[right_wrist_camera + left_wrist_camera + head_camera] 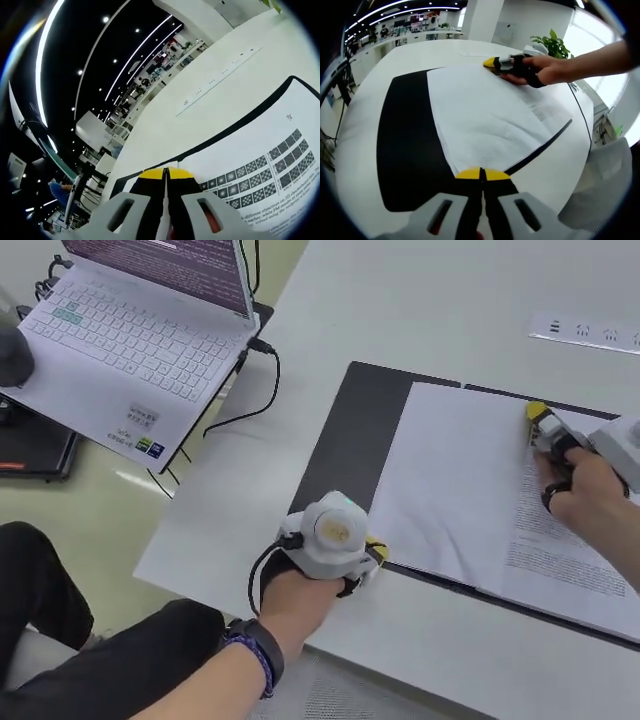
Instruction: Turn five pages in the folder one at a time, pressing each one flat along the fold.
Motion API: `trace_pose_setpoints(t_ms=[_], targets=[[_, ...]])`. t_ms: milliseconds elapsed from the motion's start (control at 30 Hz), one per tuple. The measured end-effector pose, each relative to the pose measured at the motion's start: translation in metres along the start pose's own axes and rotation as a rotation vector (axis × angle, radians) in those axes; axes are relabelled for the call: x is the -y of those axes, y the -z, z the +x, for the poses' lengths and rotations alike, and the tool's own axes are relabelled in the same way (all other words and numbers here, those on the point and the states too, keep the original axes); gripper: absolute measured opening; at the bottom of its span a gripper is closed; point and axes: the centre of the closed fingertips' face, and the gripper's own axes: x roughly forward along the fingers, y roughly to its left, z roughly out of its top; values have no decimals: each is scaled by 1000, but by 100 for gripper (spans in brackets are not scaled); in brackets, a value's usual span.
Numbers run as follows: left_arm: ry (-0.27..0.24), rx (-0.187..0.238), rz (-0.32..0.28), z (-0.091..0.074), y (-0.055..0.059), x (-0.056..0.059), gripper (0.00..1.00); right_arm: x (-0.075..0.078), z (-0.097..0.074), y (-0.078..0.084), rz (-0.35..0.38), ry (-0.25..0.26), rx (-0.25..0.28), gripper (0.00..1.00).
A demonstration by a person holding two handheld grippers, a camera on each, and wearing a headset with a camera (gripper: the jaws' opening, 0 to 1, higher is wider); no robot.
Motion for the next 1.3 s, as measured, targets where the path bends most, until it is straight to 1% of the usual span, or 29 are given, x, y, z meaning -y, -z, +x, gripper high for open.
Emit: trace_pose_setpoints(t_ms=[233, 500, 533, 567, 600, 700, 800, 933, 1100, 1300], targets=[[-2, -3, 23, -1, 0, 1, 0, -23, -28, 19, -20, -26, -19, 0], [-8, 2, 29, -1, 0, 0, 0, -40, -50, 33, -42, -30, -42, 0], [-10, 3, 35, -1, 0, 0, 0, -44, -55, 37, -54, -36, -53, 0], [-12, 3, 36, -1, 0, 1, 0, -39, -54, 38, -58, -40, -59, 0], [-14, 3, 35, -1, 0, 0, 0, -38, -56, 40, -65, -46, -64, 0], [-18, 8, 35, -1, 0, 0, 0, -42, -68, 47, -60, -56, -65, 0], [-17, 13, 24, -1, 0, -1, 0, -46, -77, 51, -73, -55, -65, 0], [-15, 14, 33, -1, 0, -1, 0, -43, -82, 57, -85, -55, -74, 0], [-13, 17, 36, -1, 0, -1, 0, -45, -94, 67, -100, -65, -93, 0], [-7, 15, 38, 0, 0, -1, 0, -44, -105, 74, -97, -60, -98, 0]])
